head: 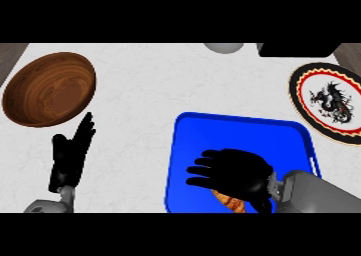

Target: Pick the croissant from the tray and place it in the plate

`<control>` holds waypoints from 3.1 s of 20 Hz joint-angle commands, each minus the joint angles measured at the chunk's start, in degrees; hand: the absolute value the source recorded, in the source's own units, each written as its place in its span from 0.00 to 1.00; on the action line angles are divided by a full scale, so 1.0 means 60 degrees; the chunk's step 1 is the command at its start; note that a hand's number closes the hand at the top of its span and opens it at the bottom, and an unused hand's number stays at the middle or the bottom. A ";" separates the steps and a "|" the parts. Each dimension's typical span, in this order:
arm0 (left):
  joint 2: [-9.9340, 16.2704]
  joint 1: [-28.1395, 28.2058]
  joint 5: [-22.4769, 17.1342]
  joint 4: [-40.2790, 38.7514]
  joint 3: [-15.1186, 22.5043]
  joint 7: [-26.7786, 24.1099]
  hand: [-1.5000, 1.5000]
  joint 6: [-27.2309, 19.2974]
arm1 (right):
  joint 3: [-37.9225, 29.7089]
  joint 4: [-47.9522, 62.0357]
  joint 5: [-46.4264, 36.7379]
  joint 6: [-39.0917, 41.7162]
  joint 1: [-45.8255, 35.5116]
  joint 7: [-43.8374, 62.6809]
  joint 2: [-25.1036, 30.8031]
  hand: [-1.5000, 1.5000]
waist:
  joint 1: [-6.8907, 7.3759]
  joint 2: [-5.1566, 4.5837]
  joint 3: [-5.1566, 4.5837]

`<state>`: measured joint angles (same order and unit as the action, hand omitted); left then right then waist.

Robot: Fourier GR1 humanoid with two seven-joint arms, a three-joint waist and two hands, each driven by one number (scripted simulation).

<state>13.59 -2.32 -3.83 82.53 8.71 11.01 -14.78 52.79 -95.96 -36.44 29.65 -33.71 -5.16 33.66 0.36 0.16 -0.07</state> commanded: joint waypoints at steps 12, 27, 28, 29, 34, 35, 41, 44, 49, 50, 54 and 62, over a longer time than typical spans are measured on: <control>0.0024 0.0548 0.0165 0.1024 -0.0424 0.0552 0.50 0.0464 | -0.0492 0.1522 -0.2498 0.1368 0.0354 -0.0337 -0.1460 0.00 | 0.0006 -0.0019 0.0014; -0.0370 -0.0851 0.0353 -0.1020 -0.1419 -0.0186 0.50 0.0857 | -0.1059 0.2618 -0.4613 0.1477 0.1074 -0.1429 -0.2416 0.00 | -0.0047 -0.0035 0.0011; -0.0427 -0.0079 0.0702 -0.0098 -0.1001 0.0236 0.50 0.0760 | -0.1145 0.2635 -0.4846 0.1499 0.1277 -0.1541 -0.2570 0.00 | -0.0022 -0.0024 0.0013; -0.0656 0.0029 0.0625 -0.0284 -0.0871 -0.0116 0.50 0.0887 | -0.1014 0.2704 -0.4999 0.1919 0.1223 -0.1029 -0.3220 0.00 | -0.0021 -0.0024 0.0012; -0.0747 0.0107 0.0938 0.0360 -0.0750 0.0330 0.50 0.0674 | -0.0710 0.3096 -0.5880 0.0385 0.1590 -0.2208 -0.2350 1.00 | -0.0010 -0.0026 0.0015; -0.0705 0.0462 0.0844 0.0689 -0.0770 0.0278 0.50 0.0832 | -0.0947 0.2834 -0.5793 0.0904 0.1339 -0.2562 -0.2357 1.00 | -0.0003 -0.0020 0.0014; -0.0646 0.0322 0.0826 -0.0170 -0.1212 -0.0346 0.50 0.1126 | -0.1554 0.3887 -0.6346 -0.0246 0.1179 -0.3428 -0.3005 1.00 | -0.0009 -0.0034 0.0012; -0.0736 0.0110 0.0804 0.0564 -0.1085 0.0597 0.50 0.1104 | -0.1809 0.3582 -0.6693 -0.0293 0.0780 -0.3211 -0.3491 1.00 | -0.0001 -0.0026 0.0013; -0.0966 0.0360 0.1016 0.0382 -0.1026 0.0083 0.50 0.0731 | -0.4477 0.3290 -0.5759 -0.1597 0.1552 -0.1529 -0.3395 1.00 | -0.0194 -0.0036 0.0032; -0.0783 0.0487 0.0942 0.0293 -0.1248 0.0047 0.50 0.0760 | -0.5456 0.3311 -0.5396 -0.1935 0.1742 -0.1060 -0.3305 1.00 | -0.0398 -0.0049 0.0049; -0.0799 0.0358 0.0903 0.0521 -0.1277 0.0268 0.50 0.0703 | -0.8435 0.3760 -0.4288 -0.2944 0.1726 0.0617 -0.3568 1.00 | -0.0669 -0.0090 0.0096; -0.1238 0.0415 0.1302 0.0556 -0.0794 0.0368 0.50 0.0399 | -1.0725 0.3332 -0.3546 -0.5001 0.0452 0.1659 -0.3468 1.00 | -0.0126 -0.0001 0.0019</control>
<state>7.70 0.00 2.93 85.38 2.84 12.41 -10.88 -5.44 -73.49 -59.30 4.62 -28.16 0.51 12.69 -0.73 -0.15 0.15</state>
